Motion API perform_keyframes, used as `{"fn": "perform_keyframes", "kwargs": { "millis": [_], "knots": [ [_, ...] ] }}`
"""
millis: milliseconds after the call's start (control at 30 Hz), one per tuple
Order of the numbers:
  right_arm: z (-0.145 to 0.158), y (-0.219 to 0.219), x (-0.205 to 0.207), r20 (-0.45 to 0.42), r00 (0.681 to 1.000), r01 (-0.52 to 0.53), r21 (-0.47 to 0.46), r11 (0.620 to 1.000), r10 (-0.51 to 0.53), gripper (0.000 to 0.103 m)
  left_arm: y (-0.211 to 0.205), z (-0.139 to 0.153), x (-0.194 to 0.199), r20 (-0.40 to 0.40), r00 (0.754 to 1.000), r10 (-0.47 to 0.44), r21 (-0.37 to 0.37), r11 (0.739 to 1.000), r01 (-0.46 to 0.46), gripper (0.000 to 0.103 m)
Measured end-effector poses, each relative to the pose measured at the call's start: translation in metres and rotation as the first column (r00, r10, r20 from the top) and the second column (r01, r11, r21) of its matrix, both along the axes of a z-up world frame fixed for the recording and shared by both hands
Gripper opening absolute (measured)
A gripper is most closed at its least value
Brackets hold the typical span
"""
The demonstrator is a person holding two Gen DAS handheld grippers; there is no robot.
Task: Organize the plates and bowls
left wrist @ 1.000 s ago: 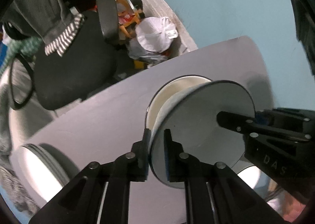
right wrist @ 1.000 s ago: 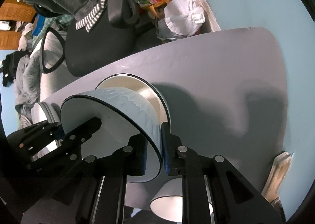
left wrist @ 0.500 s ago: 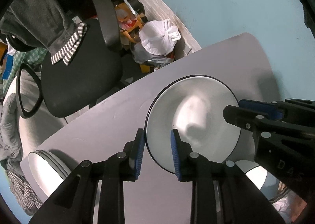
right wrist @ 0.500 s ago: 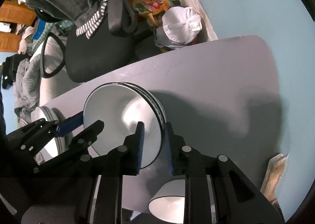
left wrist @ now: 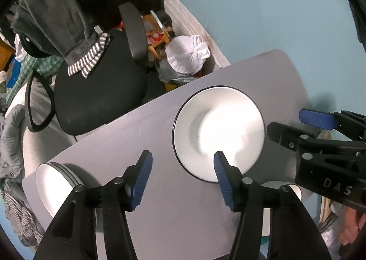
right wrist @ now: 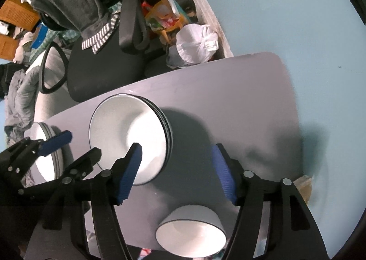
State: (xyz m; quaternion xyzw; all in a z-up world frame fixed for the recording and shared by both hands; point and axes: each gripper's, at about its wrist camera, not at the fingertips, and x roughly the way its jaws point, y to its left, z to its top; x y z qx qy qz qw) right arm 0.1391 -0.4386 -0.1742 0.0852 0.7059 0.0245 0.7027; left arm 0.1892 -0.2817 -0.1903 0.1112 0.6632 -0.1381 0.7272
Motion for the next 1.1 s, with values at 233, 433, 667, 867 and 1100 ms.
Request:
{"fn": "perform_keyframes", "kwargs": {
  "millis": [233,433,667,867,1100],
  "knots": [
    [0.015,-0.002,-0.015,0.019,1.000,-0.016,-0.049,0.999,0.017,0.065,0.002,0.018,-0.018,0.034,0.999,0.001,-0.007,1.000,-0.001,0.067],
    [0.029,-0.009,-0.034,0.041,0.999,-0.020,-0.096,0.995,0.024,0.065,0.005,0.026,-0.032,0.033,0.999,0.013,-0.015,1.000,-0.012,0.068],
    [0.046,-0.013,-0.056,0.062,0.998,-0.005,-0.101,0.995,0.011,0.065,0.007,0.027,-0.048,0.002,0.999,0.034,-0.048,0.998,-0.033,0.068],
    [0.060,-0.016,-0.072,0.079,0.997,-0.005,-0.109,0.994,0.014,0.065,0.005,0.030,-0.064,-0.007,1.000,0.021,-0.054,0.998,-0.021,0.068],
    [0.071,-0.017,-0.084,0.100,0.995,0.005,-0.121,0.993,0.007,0.065,0.002,0.044,-0.085,0.030,0.999,-0.022,-0.060,0.998,0.024,0.068]
  ]
}}
